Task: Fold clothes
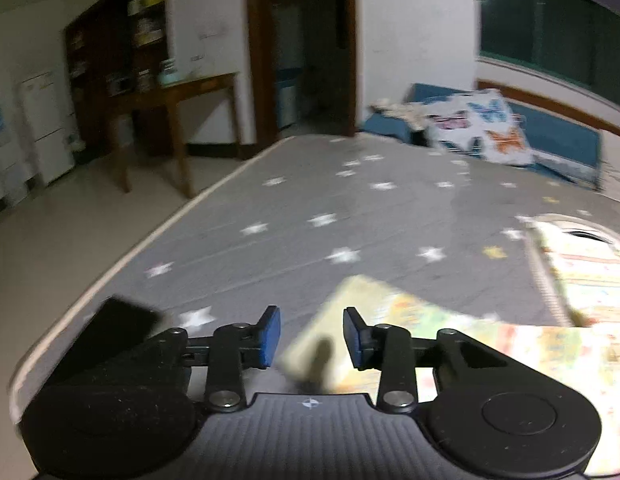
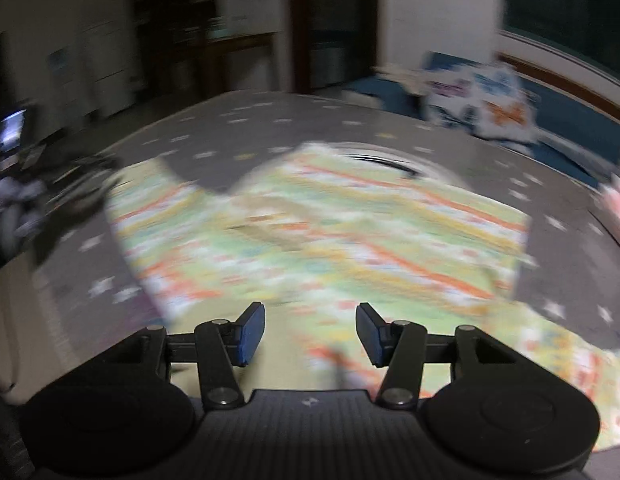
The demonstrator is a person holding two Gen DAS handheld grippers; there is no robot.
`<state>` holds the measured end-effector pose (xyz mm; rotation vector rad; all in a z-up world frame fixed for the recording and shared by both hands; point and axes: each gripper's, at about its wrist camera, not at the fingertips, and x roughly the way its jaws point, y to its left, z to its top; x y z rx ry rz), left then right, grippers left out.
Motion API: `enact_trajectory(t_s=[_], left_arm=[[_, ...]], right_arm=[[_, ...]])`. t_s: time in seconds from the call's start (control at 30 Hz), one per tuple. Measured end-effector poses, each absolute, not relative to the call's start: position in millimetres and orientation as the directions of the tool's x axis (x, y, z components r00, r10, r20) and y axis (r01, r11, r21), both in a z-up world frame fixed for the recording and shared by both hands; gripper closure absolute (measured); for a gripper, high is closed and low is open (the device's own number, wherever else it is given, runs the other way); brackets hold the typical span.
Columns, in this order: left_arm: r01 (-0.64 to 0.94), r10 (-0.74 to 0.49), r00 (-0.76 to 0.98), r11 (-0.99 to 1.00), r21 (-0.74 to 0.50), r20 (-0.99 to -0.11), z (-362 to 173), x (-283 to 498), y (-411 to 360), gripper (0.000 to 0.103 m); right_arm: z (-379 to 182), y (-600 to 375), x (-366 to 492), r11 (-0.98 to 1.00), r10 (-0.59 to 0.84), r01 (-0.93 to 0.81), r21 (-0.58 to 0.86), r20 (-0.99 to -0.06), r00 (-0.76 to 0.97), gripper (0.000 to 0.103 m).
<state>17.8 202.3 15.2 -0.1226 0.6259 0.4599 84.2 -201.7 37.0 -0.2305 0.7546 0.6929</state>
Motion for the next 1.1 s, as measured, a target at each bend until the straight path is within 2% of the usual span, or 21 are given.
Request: enact_trajectory(t_s=[0.2, 0.4, 0.53, 0.67, 0.83, 0.9, 0.97, 1.0, 1.03, 1.1], left_arm=[[-0.254, 0.193, 0.771, 0.967, -0.015, -0.607, 23, 56, 154, 0.064], [-0.093, 0.041, 0.775, 0.994, -0.049, -0.630, 26, 116, 110, 0.064], [-0.052, -0.005, 0.765, 0.996, -0.069, -0.644, 23, 163, 94, 0.064], [-0.020, -0.005, 0.748, 0.999, -0.029, -0.663, 12, 205, 80, 0.060], [-0.003, 0.010, 0.726, 1.000, 0.012, -0.687, -5, 235, 74, 0.061], [0.006, 0.002, 0.719, 1.000, 0.009, -0.695, -10, 242, 73, 0.064], [0.014, -0.003, 0.715, 1.000, 0.010, -0.699, -16, 247, 72, 0.086], [0.020, -0.004, 0.718, 1.000, 0.015, -0.696, -17, 248, 72, 0.092], [0.025, -0.006, 0.722, 1.000, 0.017, -0.692, -17, 250, 72, 0.097], [0.024, -0.002, 0.735, 0.999, 0.024, -0.678, -15, 252, 72, 0.100]], right_arm=[[42, -240, 139, 0.856, 0.403, -0.515, 0.041, -0.676, 0.616, 0.052], [36, -263, 208, 0.909, 0.354, -0.404, 0.105, -0.704, 0.615, 0.056], [17, -273, 258, 0.928, 0.353, -0.320, 0.190, -0.720, 0.597, 0.057], [1, -274, 292, 0.938, 0.335, -0.285, 0.197, -0.725, 0.602, 0.058], [-12, -276, 319, 0.934, 0.354, -0.262, 0.243, -0.727, 0.588, 0.077], [-14, -275, 325, 0.931, 0.361, -0.264, 0.250, -0.729, 0.581, 0.086], [-16, -271, 332, 0.928, 0.369, -0.273, 0.255, -0.737, 0.567, 0.095], [-17, -268, 334, 0.929, 0.365, -0.277, 0.246, -0.739, 0.567, 0.101], [-17, -267, 335, 0.930, 0.361, -0.281, 0.238, -0.739, 0.569, 0.102], [-14, -261, 338, 0.933, 0.350, -0.290, 0.213, -0.726, 0.593, 0.103]])
